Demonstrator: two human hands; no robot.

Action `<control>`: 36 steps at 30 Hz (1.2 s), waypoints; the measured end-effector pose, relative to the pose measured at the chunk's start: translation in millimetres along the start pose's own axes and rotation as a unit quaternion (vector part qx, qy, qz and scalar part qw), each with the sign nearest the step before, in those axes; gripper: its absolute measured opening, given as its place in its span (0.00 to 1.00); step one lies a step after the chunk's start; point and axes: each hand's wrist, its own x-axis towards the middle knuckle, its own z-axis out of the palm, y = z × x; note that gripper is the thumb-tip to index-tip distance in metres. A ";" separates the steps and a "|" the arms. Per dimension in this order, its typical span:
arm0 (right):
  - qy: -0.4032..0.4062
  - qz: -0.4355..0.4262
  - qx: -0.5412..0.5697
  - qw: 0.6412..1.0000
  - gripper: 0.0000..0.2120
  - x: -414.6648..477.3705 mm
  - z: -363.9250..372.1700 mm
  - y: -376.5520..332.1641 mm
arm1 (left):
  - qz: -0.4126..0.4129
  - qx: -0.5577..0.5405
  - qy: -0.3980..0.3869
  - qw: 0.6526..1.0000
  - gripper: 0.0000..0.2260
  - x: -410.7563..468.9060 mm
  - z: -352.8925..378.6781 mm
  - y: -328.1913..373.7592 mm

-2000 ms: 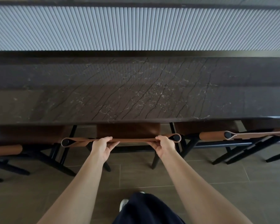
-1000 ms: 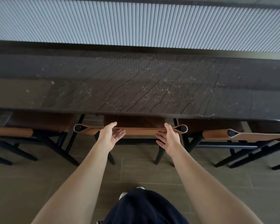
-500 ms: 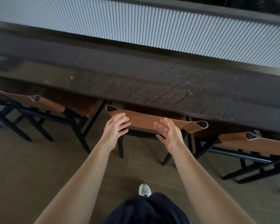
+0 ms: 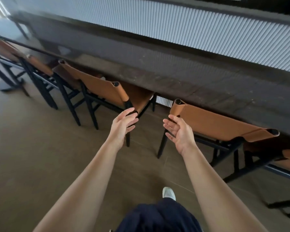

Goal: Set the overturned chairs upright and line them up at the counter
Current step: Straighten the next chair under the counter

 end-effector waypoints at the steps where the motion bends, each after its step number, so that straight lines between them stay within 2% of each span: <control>1: -0.008 0.005 -0.002 1.000 0.10 -2.0 14.6 3.2 | 0.002 -0.007 0.009 1.000 0.11 -3.0 -14.3 2.6; 10: -0.064 0.029 -0.028 0.997 0.11 14.9 114.9 15.5 | 0.015 -0.037 0.084 0.996 0.12 8.8 -101.3 23.9; 18: -0.093 0.064 -0.020 0.993 0.11 83.5 204.0 23.7 | -0.007 -0.025 0.126 0.992 0.13 83.5 -156.5 54.1; 26: -0.083 0.131 -0.026 0.988 0.14 150.9 282.3 14.6 | -0.045 -0.032 0.160 0.986 0.08 174.2 -193.6 85.9; 31: -0.063 0.163 -0.010 0.985 0.17 174.3 302.5 11.0 | -0.065 -0.041 0.161 0.984 0.14 215.7 -207.2 93.0; 36: -0.017 0.181 0.014 0.983 0.22 192.2 316.9 10.0 | -0.104 -0.040 0.144 0.983 0.13 250.3 -213.5 94.3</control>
